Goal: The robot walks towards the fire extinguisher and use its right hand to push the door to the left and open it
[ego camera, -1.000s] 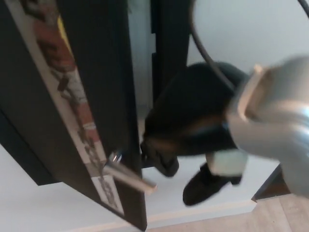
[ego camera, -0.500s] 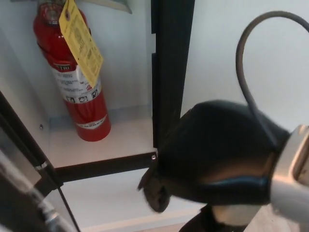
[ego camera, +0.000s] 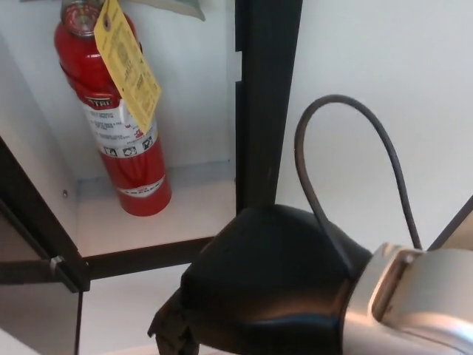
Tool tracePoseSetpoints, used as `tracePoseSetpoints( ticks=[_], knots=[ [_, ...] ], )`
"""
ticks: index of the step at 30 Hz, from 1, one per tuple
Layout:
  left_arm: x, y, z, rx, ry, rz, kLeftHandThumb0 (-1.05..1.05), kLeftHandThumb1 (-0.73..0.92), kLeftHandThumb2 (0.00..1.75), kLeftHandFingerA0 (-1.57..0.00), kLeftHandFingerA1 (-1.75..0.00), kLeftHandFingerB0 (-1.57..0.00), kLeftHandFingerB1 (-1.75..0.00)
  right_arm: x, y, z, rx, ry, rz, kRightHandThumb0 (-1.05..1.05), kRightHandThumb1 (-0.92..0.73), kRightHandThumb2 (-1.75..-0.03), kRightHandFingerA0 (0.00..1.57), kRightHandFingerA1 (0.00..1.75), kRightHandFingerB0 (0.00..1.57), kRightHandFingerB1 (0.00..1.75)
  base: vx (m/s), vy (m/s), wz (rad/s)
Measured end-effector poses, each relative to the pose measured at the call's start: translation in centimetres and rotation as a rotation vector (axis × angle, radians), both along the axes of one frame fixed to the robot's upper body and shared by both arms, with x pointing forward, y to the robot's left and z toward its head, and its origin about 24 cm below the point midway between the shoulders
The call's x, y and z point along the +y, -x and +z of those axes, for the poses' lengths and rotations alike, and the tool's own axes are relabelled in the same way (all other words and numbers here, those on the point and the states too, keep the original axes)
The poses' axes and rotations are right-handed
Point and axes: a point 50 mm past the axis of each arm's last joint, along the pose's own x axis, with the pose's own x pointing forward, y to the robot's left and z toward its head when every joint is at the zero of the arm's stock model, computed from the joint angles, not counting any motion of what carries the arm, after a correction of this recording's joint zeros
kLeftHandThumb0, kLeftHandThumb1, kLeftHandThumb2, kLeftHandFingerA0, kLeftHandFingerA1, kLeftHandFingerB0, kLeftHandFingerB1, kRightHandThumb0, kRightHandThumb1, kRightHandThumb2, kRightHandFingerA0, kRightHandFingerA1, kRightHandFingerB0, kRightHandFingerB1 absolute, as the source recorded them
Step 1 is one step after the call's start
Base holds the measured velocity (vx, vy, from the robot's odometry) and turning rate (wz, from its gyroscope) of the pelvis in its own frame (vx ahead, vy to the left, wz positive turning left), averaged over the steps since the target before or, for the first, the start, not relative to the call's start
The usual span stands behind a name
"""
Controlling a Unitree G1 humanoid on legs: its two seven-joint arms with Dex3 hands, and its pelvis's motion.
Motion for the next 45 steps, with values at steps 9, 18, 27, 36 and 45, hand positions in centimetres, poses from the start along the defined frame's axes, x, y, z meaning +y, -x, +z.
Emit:
tracePoseSetpoints(
  ticks=[9,18,27,36,45],
  knots=[
    [-0.9,-0.3,-0.1,0.0,0.013,-0.053,-0.57,0.54,0.56,-0.45,-0.55,-0.31,-0.36,-4.8,-2.0,-0.6,-0.011,0.004,-0.265,-0.71,-0.57,-0.96,0.65,0.74,0.36,0.53,0.0,0.0,0.0],
    [-1.6,-0.5,-0.2,-0.002,0.024,-0.074,-0.56,0.52,0.56,-0.47,-0.52,-0.3,-0.35,-12.4,-3.0,-4.4,0.174,0.054,-0.656,-0.7,-0.71,-0.61,0.58,0.58,0.41,0.35,0.0,0.0,0.0],
    [-1.6,-0.6,-0.2,-0.009,0.024,-0.077,-0.58,0.53,0.56,-0.44,-0.51,-0.32,-0.36,-20.0,-1.2,-10.9,0.45,0.185,-1.032,-0.7,-0.55,-0.95,0.53,0.67,0.33,0.49,0.0,0.0,0.0],
    [-1.6,-0.7,-0.1,-0.011,0.024,-0.078,-0.52,0.52,0.56,-0.46,-0.47,-0.31,-0.34,-26.0,2.6,-17.4,0.703,0.327,-1.275,-0.67,-0.7,-0.61,0.43,0.52,0.41,0.34,0.0,0.0,0.0],
    [-1.6,-1.0,-0.1,-0.016,0.018,-0.086,-0.54,0.54,0.56,-0.4,-0.54,-0.3,-0.37,-29.9,7.0,-22.1,0.862,0.43,-1.431,-0.68,-0.73,-0.62,0.45,0.47,0.42,0.33,0.0,0.0,0.0]
  ],
)
